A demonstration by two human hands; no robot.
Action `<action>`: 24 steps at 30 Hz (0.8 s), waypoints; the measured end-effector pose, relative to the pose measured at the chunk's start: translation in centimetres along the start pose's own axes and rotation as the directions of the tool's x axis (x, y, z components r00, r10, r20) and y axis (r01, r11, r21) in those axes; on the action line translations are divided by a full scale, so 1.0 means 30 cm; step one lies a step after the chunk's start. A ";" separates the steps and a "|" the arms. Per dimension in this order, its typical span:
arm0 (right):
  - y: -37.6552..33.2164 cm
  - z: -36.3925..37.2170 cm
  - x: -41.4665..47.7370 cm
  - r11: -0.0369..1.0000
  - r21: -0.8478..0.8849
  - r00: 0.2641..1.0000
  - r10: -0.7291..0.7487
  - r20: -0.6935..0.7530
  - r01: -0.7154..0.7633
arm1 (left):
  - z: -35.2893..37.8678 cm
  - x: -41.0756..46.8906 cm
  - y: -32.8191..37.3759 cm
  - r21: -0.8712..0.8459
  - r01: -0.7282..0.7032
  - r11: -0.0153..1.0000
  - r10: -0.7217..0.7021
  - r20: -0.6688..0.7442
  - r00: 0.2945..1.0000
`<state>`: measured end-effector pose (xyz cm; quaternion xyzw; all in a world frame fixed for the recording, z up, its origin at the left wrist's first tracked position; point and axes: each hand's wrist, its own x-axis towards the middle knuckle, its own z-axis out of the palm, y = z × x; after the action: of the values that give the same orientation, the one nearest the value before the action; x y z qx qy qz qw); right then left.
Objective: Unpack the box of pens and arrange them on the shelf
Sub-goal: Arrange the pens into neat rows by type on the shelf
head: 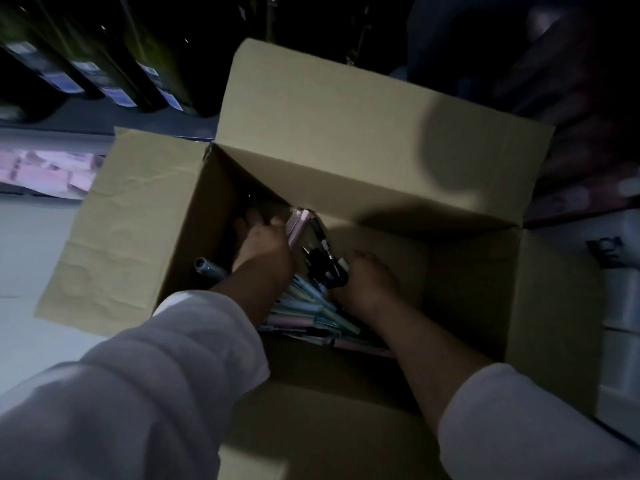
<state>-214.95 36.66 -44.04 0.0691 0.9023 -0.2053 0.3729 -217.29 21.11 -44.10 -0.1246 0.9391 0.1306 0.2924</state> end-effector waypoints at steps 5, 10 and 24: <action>0.019 0.005 0.009 0.968 0.248 0.996 0.008 0.085 -0.029 | -0.003 0.012 -0.004 -0.185 0.050 0.982 -0.040 0.060 0.997; 0.047 -0.046 0.001 0.922 0.388 0.991 -0.048 0.126 -0.004 | -0.020 0.018 -0.012 -0.294 -0.027 0.955 0.064 0.118 0.991; -0.025 -0.244 -0.230 0.870 0.455 0.979 -0.202 -0.022 0.190 | -0.293 -0.209 0.063 -0.781 -0.131 0.611 0.245 0.029 0.969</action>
<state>-214.95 39.27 -34.29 0.0600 0.8265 -0.4483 0.3352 -217.41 21.08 -33.12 -0.1295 0.7780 0.5584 0.2571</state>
